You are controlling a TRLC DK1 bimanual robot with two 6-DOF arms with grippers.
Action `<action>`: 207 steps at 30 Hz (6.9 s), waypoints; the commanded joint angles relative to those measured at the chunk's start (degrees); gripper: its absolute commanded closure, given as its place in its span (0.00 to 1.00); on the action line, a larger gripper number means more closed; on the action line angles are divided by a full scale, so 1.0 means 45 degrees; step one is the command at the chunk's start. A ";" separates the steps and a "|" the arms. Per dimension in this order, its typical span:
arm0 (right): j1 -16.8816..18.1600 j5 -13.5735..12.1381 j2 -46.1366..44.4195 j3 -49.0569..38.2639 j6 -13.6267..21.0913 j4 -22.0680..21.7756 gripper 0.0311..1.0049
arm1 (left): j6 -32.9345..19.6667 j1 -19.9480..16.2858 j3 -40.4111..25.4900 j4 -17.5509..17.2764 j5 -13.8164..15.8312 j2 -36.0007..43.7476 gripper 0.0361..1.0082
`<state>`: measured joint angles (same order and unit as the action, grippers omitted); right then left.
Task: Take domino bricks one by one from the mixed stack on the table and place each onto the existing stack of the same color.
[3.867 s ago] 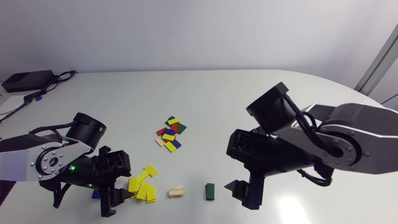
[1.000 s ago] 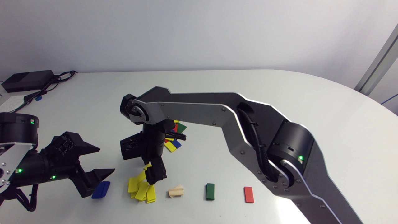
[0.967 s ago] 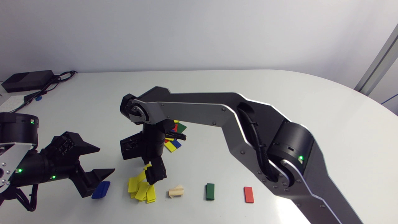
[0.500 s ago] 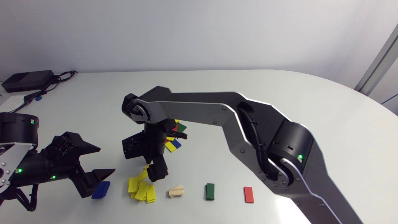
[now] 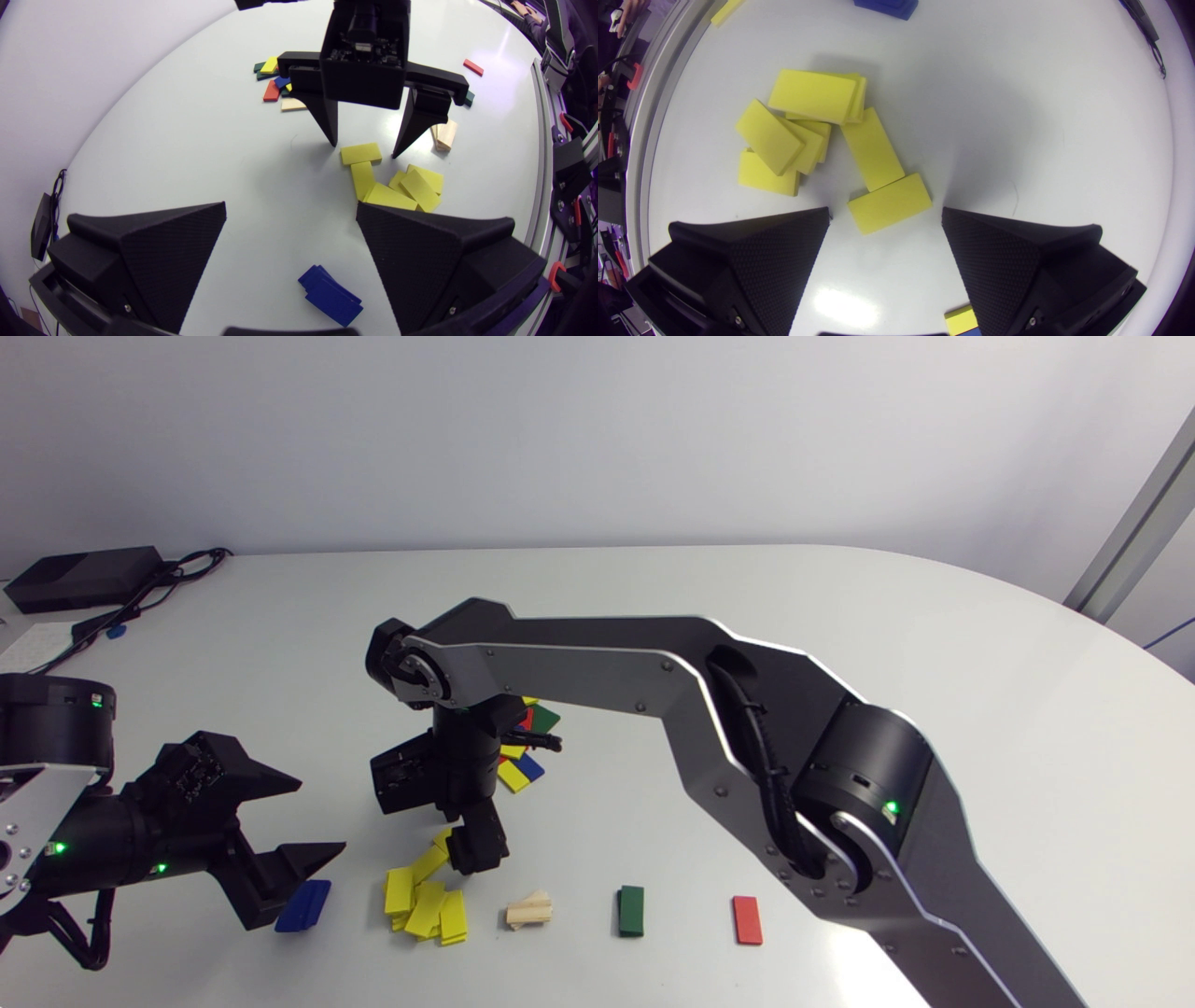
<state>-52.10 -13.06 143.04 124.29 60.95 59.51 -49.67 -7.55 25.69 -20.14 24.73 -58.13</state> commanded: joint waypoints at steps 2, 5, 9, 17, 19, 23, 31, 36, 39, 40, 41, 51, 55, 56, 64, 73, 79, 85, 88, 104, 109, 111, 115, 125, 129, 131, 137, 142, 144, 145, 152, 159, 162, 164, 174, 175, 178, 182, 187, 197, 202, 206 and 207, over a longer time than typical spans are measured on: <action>-0.0220 0.0168 0.0342 -0.0159 0.0343 -0.0177 0.16 | -0.0173 -0.0119 -0.0358 -0.0094 0.0168 -0.0168 0.02; -0.0279 0.0168 0.0322 -0.0198 0.0323 -0.0216 0.16 | -0.0173 -0.0119 -0.0358 -0.0153 0.0168 -0.0149 0.02; -0.0337 0.0168 0.0303 -0.0276 0.0343 -0.0216 0.17 | -0.0173 -0.0119 -0.0338 -0.0251 0.0168 -0.0051 0.02; -0.0337 0.0168 -0.0147 -0.1077 0.0479 -0.0235 0.43 | -0.0193 -0.0080 -0.0338 -0.0387 0.0168 0.0085 0.02; -0.0318 0.0168 -0.0244 -0.1253 0.0499 -0.0255 0.49 | -0.0193 -0.0041 -0.0338 -0.0407 0.0168 0.0105 0.02; -0.0298 0.0168 -0.0479 -0.1546 0.0518 -0.0352 0.52 | -0.0173 -0.0002 -0.0338 -0.0446 0.0168 0.0144 0.02; -0.0279 0.0187 -0.0928 -0.1936 0.0440 -0.0548 0.64 | -0.0154 0.0037 -0.0377 -0.0563 0.0168 0.0339 0.02; -0.0161 0.0285 -0.1319 -0.2073 0.0304 -0.0567 0.64 | -0.0154 0.0037 -0.0417 -0.0641 0.0188 0.0457 0.02; -0.0122 0.0500 -0.1709 -0.2386 -0.0009 -0.0860 0.64 | -0.0115 0.0037 -0.0436 -0.0622 0.0188 0.0515 0.02; -0.0122 0.0597 -0.1826 -0.2464 -0.0126 -0.0899 0.64 | -0.0095 0.0037 -0.0436 -0.0622 0.0188 0.0535 0.02; -0.0122 0.0636 -0.1963 -0.2581 -0.0263 -0.0938 0.64 | -0.0076 0.0037 -0.0436 -0.0622 0.0188 0.0554 0.02; -0.0435 0.1125 -0.2901 -0.3968 -0.2841 -0.1583 0.64 | 0.0510 0.0506 -0.0631 -0.0563 0.0188 0.0906 0.02; -0.0708 0.1125 -0.3330 -0.4749 -0.3778 -0.1602 0.64 | 0.0803 0.0662 -0.0749 -0.0602 0.0168 0.1433 0.02; -0.0786 0.1125 -0.3447 -0.4905 -0.3993 -0.1602 0.64 | 0.0862 0.0682 -0.0749 -0.0622 0.0168 0.1511 0.02; -0.1314 0.1183 -0.3623 -0.5218 -0.5692 -0.1602 0.64 | 0.1018 0.0741 -0.0866 -0.1012 0.0149 0.2175 0.02; -0.1626 0.1203 -0.3272 -0.4710 -0.6649 -0.1427 0.64 | 0.1018 0.0662 -0.1081 -0.1657 0.0129 0.3191 0.02; -0.1743 0.1203 -0.2881 -0.4241 -0.6942 -0.1368 0.64 | 0.0979 0.0604 -0.1061 -0.1989 0.0110 0.3562 0.02; -0.1763 0.1203 -0.2471 -0.3968 -0.7138 -0.1368 0.64 | 0.0882 0.0487 -0.1100 -0.2028 0.0110 0.3562 0.02; -0.1743 0.1222 -0.2451 -0.3968 -0.7196 -0.1368 0.64 | 0.0862 0.0467 -0.1061 -0.1989 0.0110 0.3484 0.02; -0.1704 0.1281 -0.2764 -0.4300 -0.7333 -0.1368 0.64 | 0.0745 0.0487 -0.0905 -0.1755 0.0149 0.2976 0.02; -0.1802 0.1281 -0.2764 -0.4436 -0.7411 -0.1427 0.64 | 0.0686 0.0448 -0.0944 -0.1774 0.0149 0.3015 0.02; -0.1822 0.1281 -0.2744 -0.4514 -0.7450 -0.1505 0.64 | 0.0686 0.0467 -0.0944 -0.1794 0.0149 0.3015 0.02; -0.1841 0.1281 -0.2666 -0.4651 -0.7567 -0.1661 0.61 | 0.0647 0.0448 -0.1002 -0.1813 0.0149 0.3015 0.02; -0.1939 0.1281 -0.2529 -0.4690 -0.7743 -0.1720 0.23 | 0.0647 0.0448 -0.1061 -0.1950 0.0149 0.3210 0.02; -0.1939 0.1281 -0.2588 -0.4710 -0.7821 -0.1720 0.12 | 0.0628 0.0448 -0.1061 -0.2028 0.0149 0.3328 0.02; -0.1900 0.1359 -0.2842 -0.4807 -0.7821 -0.1720 0.10 | 0.0628 0.0448 -0.1061 -0.2067 0.0149 0.3367 0.02; -0.1626 0.1633 -0.3838 -0.5667 -0.7802 -0.1739 0.10 | 0.0725 0.0584 -0.1042 -0.2106 0.0168 0.3445 0.02; -0.1314 0.1711 -0.4424 -0.6194 -0.7802 -0.1876 0.10 | 0.0764 0.0702 -0.1061 -0.2145 0.0168 0.3542 0.02; -0.1236 0.1711 -0.4483 -0.6272 -0.7802 -0.1934 0.14 | 0.0784 0.0702 -0.1100 -0.2165 0.0168 0.3582 0.02; -0.1216 0.1730 -0.4463 -0.6311 -0.7802 -0.1973 0.16 | 0.0784 0.0702 -0.1120 -0.2165 0.0168 0.3582 0.02; -0.1177 0.1730 -0.4092 -0.6468 -0.7724 -0.2423 0.57 | 0.0823 0.0702 -0.1159 -0.2380 0.0168 0.3894 0.02; -0.1021 0.1730 -0.3877 -0.6311 -0.7528 -0.2364 0.65 | 0.0823 0.0702 -0.1159 -0.2536 0.0168 0.4050 0.02; -0.0943 0.1711 -0.3721 -0.6175 -0.7450 -0.2305 0.65 | 0.0862 0.0741 -0.1120 -0.2536 0.0168 0.4050 0.02; -0.0923 0.1633 -0.3584 -0.6057 -0.7372 -0.2149 0.65 | 0.0901 0.0799 -0.1081 -0.2536 0.0168 0.4050 0.02; -0.1079 0.1554 -0.3037 -0.5745 -0.7255 -0.2071 0.65 | 0.0882 0.0819 -0.1061 -0.2516 0.0149 0.3894 0.02; -0.1118 0.1535 -0.2979 -0.5686 -0.7274 -0.2032 0.65 | 0.0882 0.0819 -0.1061 -0.2516 0.0168 0.3894 0.02; -0.1236 0.1535 -0.2842 -0.5491 -0.7274 -0.1954 0.65 | 0.0862 0.0819 -0.1042 -0.2516 0.0149 0.3894 0.02; -0.1431 0.1515 -0.2725 -0.5315 -0.7333 -0.1915 0.65 | 0.0823 0.0780 -0.1042 -0.2536 0.0149 0.3894 0.02; -0.1665 0.1515 -0.2569 -0.5139 -0.7411 -0.1798 0.65 | 0.0784 0.0741 -0.1022 -0.2536 0.0149 0.3894 0.02; -0.1743 0.1515 -0.2490 -0.4964 -0.7567 -0.1798 0.65 | 0.0549 0.0623 -0.1120 -0.2594 0.0149 0.3933 0.02; -0.1743 0.1613 -0.3115 -0.5413 -0.7685 -0.1817 0.65 | 0.0530 0.0584 -0.1100 -0.2594 0.0149 0.3933 0.02; -0.1704 0.1672 -0.4170 -0.6018 -0.7724 -0.1817 0.65 | 0.0647 0.0604 -0.1022 -0.2614 0.0168 0.3953 0.02; -0.1743 0.1691 -0.4483 -0.6194 -0.7724 -0.1817 0.65 | 0.0686 0.0643 -0.1022 -0.2614 0.0188 0.3972 0.02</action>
<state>-59.70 -5.78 126.98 98.50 27.40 50.46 -46.65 -4.49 21.96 -31.31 25.12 -40.34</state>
